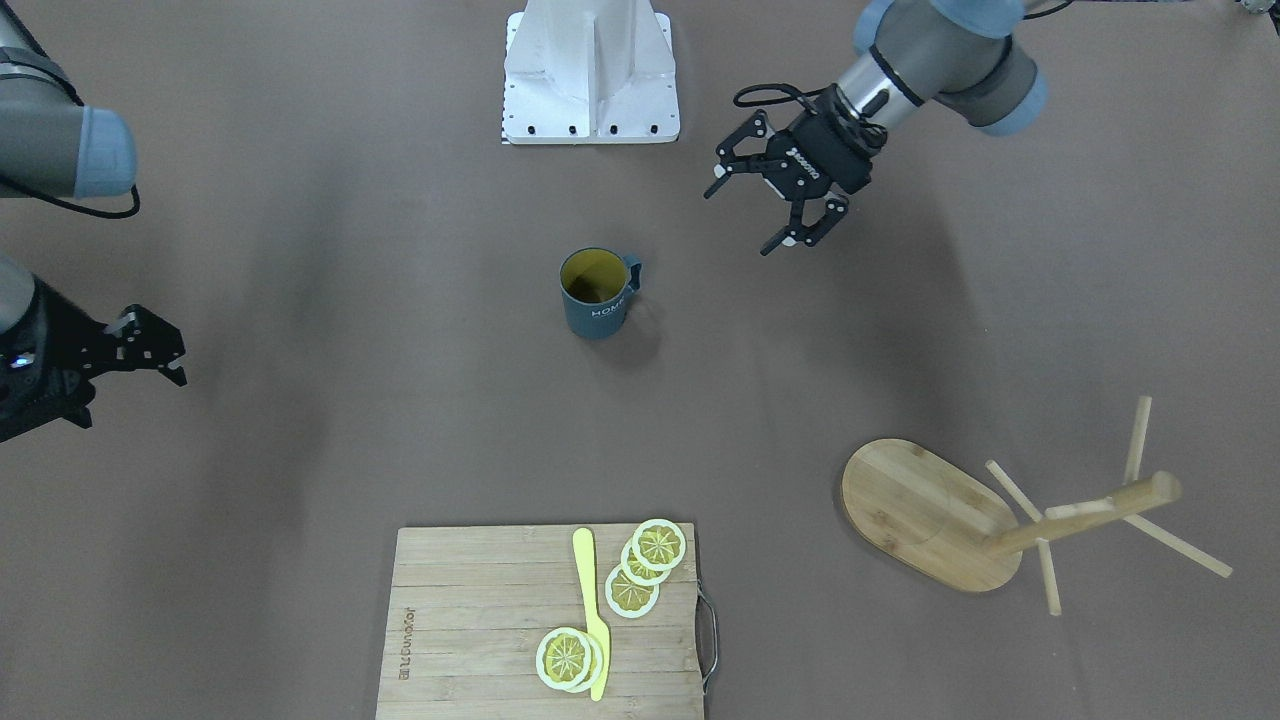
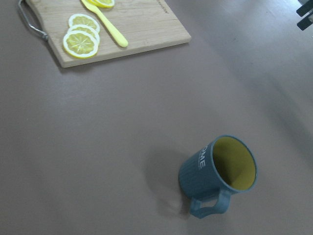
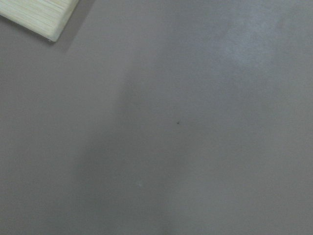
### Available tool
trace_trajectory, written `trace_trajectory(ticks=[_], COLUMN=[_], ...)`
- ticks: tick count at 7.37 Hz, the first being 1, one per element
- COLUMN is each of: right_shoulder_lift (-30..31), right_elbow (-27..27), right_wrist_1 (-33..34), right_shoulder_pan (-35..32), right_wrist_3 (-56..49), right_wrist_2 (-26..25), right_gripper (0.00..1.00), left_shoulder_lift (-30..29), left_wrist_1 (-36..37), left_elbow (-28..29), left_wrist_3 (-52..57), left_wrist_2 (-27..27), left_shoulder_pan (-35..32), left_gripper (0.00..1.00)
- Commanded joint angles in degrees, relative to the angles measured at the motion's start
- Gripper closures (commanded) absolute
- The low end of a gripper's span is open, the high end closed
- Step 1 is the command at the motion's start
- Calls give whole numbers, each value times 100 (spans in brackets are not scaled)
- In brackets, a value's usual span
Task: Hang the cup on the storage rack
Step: 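Open the right gripper and withdraw it while the left arm reaches toward the mug, then grasp the blue mug's rim with the left gripper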
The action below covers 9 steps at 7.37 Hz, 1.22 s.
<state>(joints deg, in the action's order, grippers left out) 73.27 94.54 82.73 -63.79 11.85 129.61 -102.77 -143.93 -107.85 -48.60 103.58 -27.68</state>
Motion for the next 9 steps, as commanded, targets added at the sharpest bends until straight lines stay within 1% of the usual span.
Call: trace_trajectory(ticks=[1,2,3,4,5,6,8,9], right_shoulder_lift=[21,56,222,267,372,364,364,364], right_elbow=[-531,-568,-568,-629,-630,-638,-639,-647], right_wrist_1=[-37,-37,-37,-29,-46,-46,-46,-46], right_shoulder_pan=[-413,-493,-598,-703,-765,-766,-757,-757], right_wrist_3=[-700,-876,-1043,-1097,-1124,-1141,-1124,-1124], right_wrist_2=[99,108,186,213,205,196,196,196], right_gripper=[0,0,0,0,0,0,0,0], left_shoulder_lift=[-400,-506,-603,-735,-901,-1068,-1132,-1132], left_wrist_1=[-544,-1393,-2306,-2716,-2711,-2728,-2720,-2694], left_elbow=[655,1234,1823,2134,2250,2442,2558,2576], left_wrist_3=[1222,1508,1529,1546,1868,2159,2249,2319], left_wrist_2=[-487,-496,-496,-557,-1089,-1355,-1375,-1384], left_shoulder_pan=[561,570,579,570,579,588,588,605], left_gripper=[3,3,3,5,7,8,18,18])
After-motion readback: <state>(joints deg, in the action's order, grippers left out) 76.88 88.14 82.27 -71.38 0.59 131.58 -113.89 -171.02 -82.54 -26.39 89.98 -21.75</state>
